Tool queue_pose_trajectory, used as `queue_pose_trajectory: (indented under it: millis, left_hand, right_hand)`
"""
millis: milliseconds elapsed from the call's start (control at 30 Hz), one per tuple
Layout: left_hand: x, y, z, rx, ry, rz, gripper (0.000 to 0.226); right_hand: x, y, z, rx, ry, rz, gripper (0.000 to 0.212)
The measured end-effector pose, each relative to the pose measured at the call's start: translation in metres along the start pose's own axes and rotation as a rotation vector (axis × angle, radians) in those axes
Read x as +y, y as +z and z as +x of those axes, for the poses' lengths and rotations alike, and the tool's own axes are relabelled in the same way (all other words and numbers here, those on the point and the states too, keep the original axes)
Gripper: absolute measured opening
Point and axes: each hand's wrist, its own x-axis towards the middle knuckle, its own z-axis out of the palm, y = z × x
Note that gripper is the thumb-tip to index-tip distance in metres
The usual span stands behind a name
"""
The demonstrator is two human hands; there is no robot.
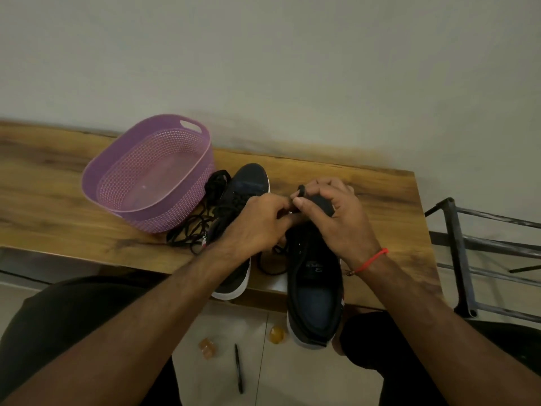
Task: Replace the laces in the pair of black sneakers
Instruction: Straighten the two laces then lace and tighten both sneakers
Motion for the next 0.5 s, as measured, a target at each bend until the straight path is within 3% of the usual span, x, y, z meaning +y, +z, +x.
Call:
queue_pose_trajectory:
  millis: [167,300,500]
  left_hand:
    - [0.003,-0.012,0.0,0.168,0.089,0.007,0.017]
    - [0.005,-0.026,0.0,0.308,0.165,-0.164,0.019]
    - [0.009,-0.043,0.0,0.616,0.46,-0.327,0.023]
  right_hand:
    - [0.01,-0.004,0.001,-0.105,0.089,-0.08,0.033]
    - [0.017,0.0,-0.001,-0.309,0.123,-0.384,0.033]
    - [0.018,0.003,-0.003,-0.261,0.151,-0.402,0.019]
